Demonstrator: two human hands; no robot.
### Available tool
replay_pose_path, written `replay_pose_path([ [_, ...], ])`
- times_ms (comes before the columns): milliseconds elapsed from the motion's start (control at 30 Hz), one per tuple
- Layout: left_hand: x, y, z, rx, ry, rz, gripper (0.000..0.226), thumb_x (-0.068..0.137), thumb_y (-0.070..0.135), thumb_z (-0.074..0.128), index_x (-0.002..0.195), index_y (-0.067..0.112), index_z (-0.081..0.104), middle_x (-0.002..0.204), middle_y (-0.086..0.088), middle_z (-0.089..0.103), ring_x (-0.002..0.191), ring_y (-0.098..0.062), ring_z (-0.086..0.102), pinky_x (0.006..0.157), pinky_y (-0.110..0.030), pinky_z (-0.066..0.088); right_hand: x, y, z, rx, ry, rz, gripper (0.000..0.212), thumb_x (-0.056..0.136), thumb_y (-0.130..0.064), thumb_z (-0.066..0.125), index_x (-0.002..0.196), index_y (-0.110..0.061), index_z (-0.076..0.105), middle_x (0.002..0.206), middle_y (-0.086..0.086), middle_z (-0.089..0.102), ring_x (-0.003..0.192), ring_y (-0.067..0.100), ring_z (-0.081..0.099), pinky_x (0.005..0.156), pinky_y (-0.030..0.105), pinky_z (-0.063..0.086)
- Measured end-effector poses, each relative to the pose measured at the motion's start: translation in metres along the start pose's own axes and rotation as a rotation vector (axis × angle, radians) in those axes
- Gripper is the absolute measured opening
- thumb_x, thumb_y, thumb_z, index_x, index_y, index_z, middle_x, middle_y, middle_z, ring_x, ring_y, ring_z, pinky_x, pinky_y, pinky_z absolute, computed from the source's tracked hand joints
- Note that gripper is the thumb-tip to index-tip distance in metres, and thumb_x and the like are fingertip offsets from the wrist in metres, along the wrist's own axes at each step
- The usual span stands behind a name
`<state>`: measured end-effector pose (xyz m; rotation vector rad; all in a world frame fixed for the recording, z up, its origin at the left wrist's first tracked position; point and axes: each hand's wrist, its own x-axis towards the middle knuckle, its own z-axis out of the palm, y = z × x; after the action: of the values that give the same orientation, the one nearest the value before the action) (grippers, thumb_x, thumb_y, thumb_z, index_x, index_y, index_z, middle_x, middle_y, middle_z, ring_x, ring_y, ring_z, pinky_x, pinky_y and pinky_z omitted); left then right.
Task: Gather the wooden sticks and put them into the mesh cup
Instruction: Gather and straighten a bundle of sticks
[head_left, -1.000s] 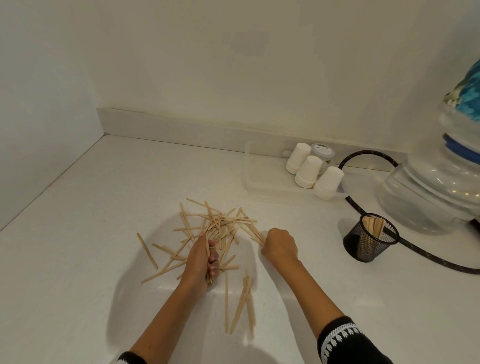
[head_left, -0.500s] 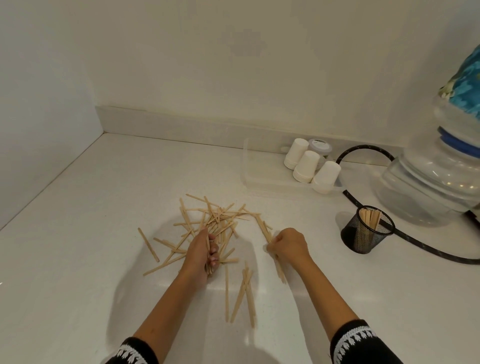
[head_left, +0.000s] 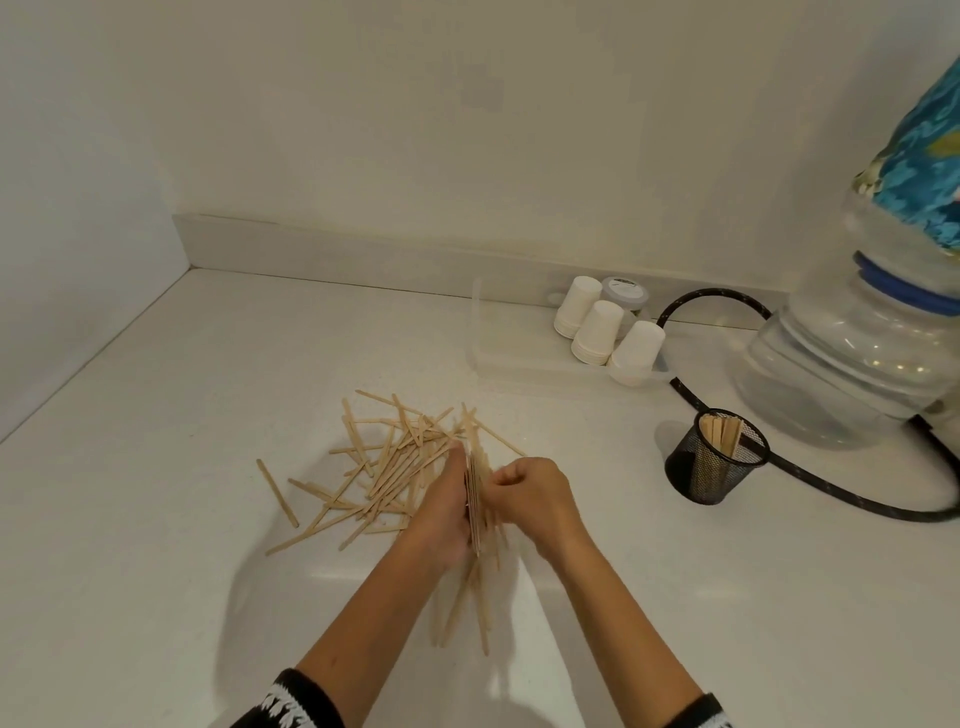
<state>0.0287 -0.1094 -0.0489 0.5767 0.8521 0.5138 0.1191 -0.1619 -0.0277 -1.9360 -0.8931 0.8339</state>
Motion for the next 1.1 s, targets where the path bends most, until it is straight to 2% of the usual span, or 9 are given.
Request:
replay_pose_path([
  [100, 0.002, -0.005, 0.011, -0.069, 0.038, 0.043, 0.057, 0.099, 0.049, 0.031, 0.104, 0.000, 0.060, 0.107, -0.016, 0.066, 0.090, -0.017, 0.067, 0.066, -0.022, 0.055, -0.008, -0.004, 0.009, -0.223, 0.139, -0.166, 0.011, 0.075, -0.005, 0.062, 0.067, -0.002, 0.069, 0.070, 0.009, 0.071, 0.071, 0.011, 0.068, 0.070, 0.032, 0.056],
  [200, 0.006, -0.007, 0.014, -0.061, 0.076, 0.062, 0.055, 0.100, 0.046, 0.033, 0.115, -0.002, 0.055, 0.111, -0.016, 0.064, 0.098, -0.021, 0.065, 0.077, -0.026, 0.052, -0.012, -0.006, 0.006, -0.321, 0.157, -0.266, 0.017, 0.079, -0.008, 0.059, 0.068, -0.008, 0.072, 0.064, 0.004, 0.069, 0.063, 0.016, 0.064, 0.061, 0.029, 0.052],
  [300, 0.010, -0.005, 0.017, 0.001, 0.140, 0.109, 0.047, 0.101, 0.042, 0.034, 0.111, 0.000, 0.052, 0.081, -0.011, 0.059, 0.069, -0.019, 0.057, 0.062, -0.028, 0.046, -0.012, -0.001, -0.005, -0.254, 0.207, -0.257, 0.020, 0.081, -0.016, 0.059, 0.066, -0.013, 0.071, 0.063, 0.000, 0.068, 0.063, 0.013, 0.063, 0.062, 0.026, 0.051],
  [433, 0.016, -0.002, 0.022, 0.113, 0.164, 0.277, 0.031, 0.100, 0.039, 0.038, 0.098, 0.010, 0.049, 0.059, 0.004, 0.038, 0.048, -0.008, 0.036, 0.047, -0.022, 0.036, -0.015, 0.019, -0.018, 0.161, 0.225, 0.015, 0.013, 0.086, -0.022, 0.060, 0.080, -0.016, 0.070, 0.076, -0.005, 0.069, 0.073, 0.012, 0.063, 0.073, 0.030, 0.054],
  [633, 0.014, 0.004, 0.033, 0.278, 0.036, 0.480, 0.013, 0.099, 0.018, 0.040, 0.095, 0.011, 0.050, 0.063, 0.000, 0.048, 0.050, -0.010, 0.043, 0.050, -0.025, 0.040, -0.015, 0.026, -0.013, 1.123, -0.045, 0.713, 0.021, 0.095, -0.010, 0.048, 0.099, 0.008, 0.059, 0.093, 0.022, 0.061, 0.081, 0.031, 0.060, 0.081, 0.038, 0.051],
  [733, 0.012, 0.002, 0.041, 0.253, 0.040, 0.500, 0.013, 0.090, 0.002, 0.038, 0.090, 0.009, 0.050, 0.066, -0.004, 0.054, 0.053, -0.013, 0.048, 0.049, -0.026, 0.042, -0.012, 0.017, -0.016, 1.278, -0.102, 0.774, 0.029, 0.099, -0.012, 0.040, 0.105, 0.010, 0.057, 0.103, 0.025, 0.062, 0.091, 0.035, 0.061, 0.100, 0.042, 0.045],
  [867, 0.009, 0.000, 0.047, 0.245, 0.024, 0.565, 0.018, 0.080, -0.004, 0.037, 0.081, 0.010, 0.047, 0.068, -0.005, 0.056, 0.054, -0.014, 0.049, 0.048, -0.026, 0.040, -0.009, 0.005, -0.020, 1.397, -0.095, 0.809, 0.029, 0.099, -0.009, 0.036, 0.097, 0.011, 0.058, 0.095, 0.025, 0.063, 0.086, 0.036, 0.061, 0.097, 0.044, 0.047],
  [1000, 0.005, 0.001, 0.052, 0.266, -0.055, 0.642, 0.006, 0.072, 0.009, 0.048, 0.076, 0.013, 0.047, 0.068, -0.006, 0.054, 0.057, -0.016, 0.048, 0.052, -0.026, 0.041, -0.006, 0.005, -0.024, 1.438, -0.090, 0.812, 0.029, 0.100, -0.009, 0.034, 0.101, 0.010, 0.056, 0.096, 0.025, 0.061, 0.087, 0.036, 0.061, 0.094, 0.044, 0.049],
  [1100, 0.002, 0.001, 0.055, 0.308, -0.066, 0.712, 0.010, 0.081, 0.023, 0.054, 0.076, 0.016, 0.050, 0.069, -0.008, 0.051, 0.060, -0.017, 0.048, 0.057, -0.025, 0.045, -0.005, 0.007, -0.029, 1.424, -0.103, 0.785, 0.032, 0.101, -0.009, 0.032, 0.113, 0.011, 0.053, 0.110, 0.027, 0.060, 0.105, 0.037, 0.060, 0.101, 0.044, 0.044],
])
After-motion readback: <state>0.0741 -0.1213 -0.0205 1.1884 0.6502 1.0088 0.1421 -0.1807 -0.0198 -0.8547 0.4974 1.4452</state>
